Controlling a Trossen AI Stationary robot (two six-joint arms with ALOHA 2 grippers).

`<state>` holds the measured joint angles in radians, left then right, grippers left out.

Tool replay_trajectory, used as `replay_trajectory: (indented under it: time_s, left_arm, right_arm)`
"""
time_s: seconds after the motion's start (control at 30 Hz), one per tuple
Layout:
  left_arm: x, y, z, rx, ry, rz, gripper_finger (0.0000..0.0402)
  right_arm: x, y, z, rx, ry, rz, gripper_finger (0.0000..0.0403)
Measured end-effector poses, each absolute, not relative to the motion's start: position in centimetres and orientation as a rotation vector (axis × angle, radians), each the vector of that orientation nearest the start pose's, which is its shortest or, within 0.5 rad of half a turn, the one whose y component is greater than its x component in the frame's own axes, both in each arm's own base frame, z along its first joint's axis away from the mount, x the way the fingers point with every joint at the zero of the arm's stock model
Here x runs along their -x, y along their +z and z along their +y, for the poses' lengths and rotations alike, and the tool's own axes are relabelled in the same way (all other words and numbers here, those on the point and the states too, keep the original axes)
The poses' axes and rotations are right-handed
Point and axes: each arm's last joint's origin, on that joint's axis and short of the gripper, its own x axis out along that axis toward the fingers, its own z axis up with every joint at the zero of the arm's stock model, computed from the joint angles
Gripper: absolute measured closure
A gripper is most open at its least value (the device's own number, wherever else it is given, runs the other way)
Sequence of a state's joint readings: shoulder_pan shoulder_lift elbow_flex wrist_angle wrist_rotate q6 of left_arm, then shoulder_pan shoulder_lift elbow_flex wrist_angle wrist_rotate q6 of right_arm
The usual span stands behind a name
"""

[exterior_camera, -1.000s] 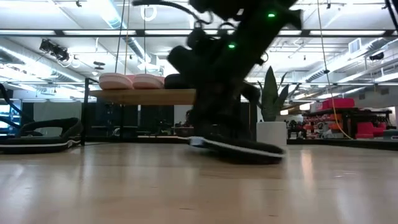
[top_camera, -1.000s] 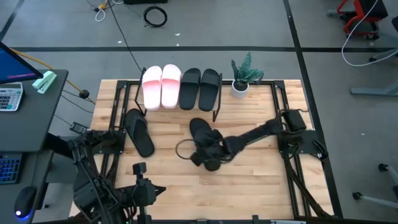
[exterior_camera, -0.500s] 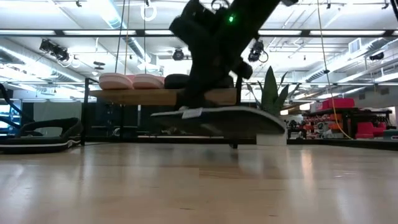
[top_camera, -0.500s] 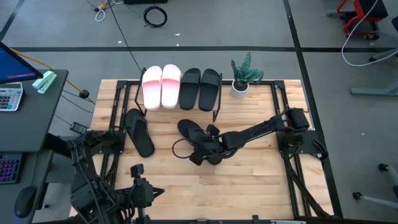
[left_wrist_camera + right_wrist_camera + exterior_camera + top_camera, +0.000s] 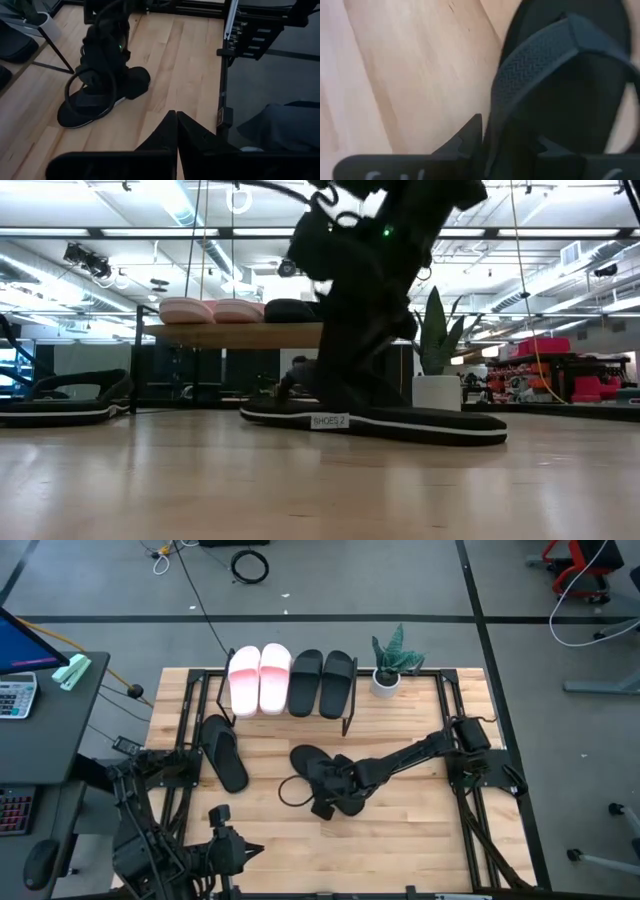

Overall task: Pick and place slides into the shelf
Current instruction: Move the right black slipper under the shelf

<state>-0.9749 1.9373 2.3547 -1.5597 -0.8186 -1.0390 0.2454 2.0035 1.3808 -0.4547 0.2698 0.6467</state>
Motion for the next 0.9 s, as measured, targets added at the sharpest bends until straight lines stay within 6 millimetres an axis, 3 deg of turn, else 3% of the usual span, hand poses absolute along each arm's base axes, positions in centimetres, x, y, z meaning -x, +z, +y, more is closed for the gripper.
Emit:
replay_trajectory:
  time_s: [0.1,0.2,0.3,0.37,0.6,0.77,0.9]
  left_arm:
    - [-21.4,42.4,-27.8,0.109,0.228,0.664,0.0397]
    - [-21.4,42.4,-27.8,0.100,0.225,0.665,0.0387]
    - [-21.4,42.4,-27.8,0.097,0.225,0.666,0.0378]
    - [-21.4,42.4,-27.8,0.108,0.228,0.664,0.0376]
    - [-21.1,42.4,-28.1,0.118,0.223,0.664,0.0392]
    - [-20.8,42.2,-28.4,0.103,0.216,0.671,0.0396]
    - [-20.9,41.5,-28.5,0.075,0.225,0.685,0.0382]
  right_arm:
    - [-39.8,17.6,9.6,-0.295,-0.345,0.941,0.0321]
    - [-40.4,18.1,8.6,-0.239,-0.405,0.851,0.0323]
    - [-40.4,17.9,7.1,-0.292,-0.413,0.901,0.0323]
    - [-40.2,17.7,7.2,-0.326,-0.369,0.950,0.0323]
    - [-37.4,17.4,12.4,-0.205,-0.224,1.132,0.0323]
    - [-35.3,17.7,16.4,-0.071,-0.129,1.148,0.0327]
    - [-35.4,17.0,17.4,-0.048,-0.127,1.120,0.0357]
